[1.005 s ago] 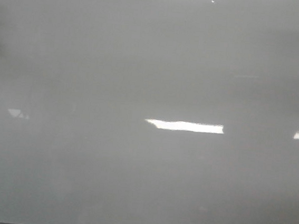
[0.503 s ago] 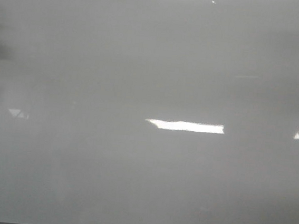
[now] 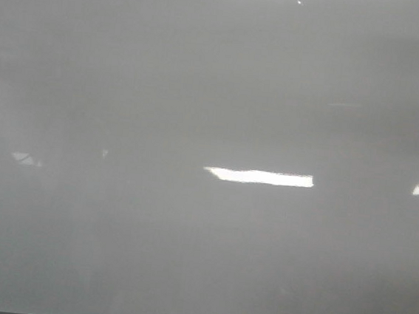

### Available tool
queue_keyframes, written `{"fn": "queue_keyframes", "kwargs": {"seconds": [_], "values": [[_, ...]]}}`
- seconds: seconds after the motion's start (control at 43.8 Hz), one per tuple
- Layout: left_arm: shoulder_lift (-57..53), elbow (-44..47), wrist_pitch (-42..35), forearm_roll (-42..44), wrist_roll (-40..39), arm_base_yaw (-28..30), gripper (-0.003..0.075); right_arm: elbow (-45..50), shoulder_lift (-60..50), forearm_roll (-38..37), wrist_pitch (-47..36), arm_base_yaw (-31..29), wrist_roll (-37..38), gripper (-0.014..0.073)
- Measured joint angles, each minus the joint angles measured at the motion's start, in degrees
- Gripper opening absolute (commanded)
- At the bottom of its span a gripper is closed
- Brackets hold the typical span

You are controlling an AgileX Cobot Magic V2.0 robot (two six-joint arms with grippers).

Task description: Write number 7 on whiteboard

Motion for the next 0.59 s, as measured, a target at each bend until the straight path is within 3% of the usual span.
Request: {"fn": "queue_keyframes", "kwargs": {"seconds": [0.251,0.434,0.594], "values": [[-1.28,-4.19,14.44,-5.77,15.74,-6.5,-0.002,-4.57,3.81,0.25,6.45,0.0,0.0,0.0645],[-1.28,-4.43,18.22,-13.53,28.69,-14.26,-0.002,-4.94,7.79,1.2,8.43,0.0,0.0,0.0645],[-1.07,-4.43,18.05,-15.33,32.84,-23.03,-0.002,-5.09,11.16,2.23,9.04,1.86,-1.49,0.0645]]}}
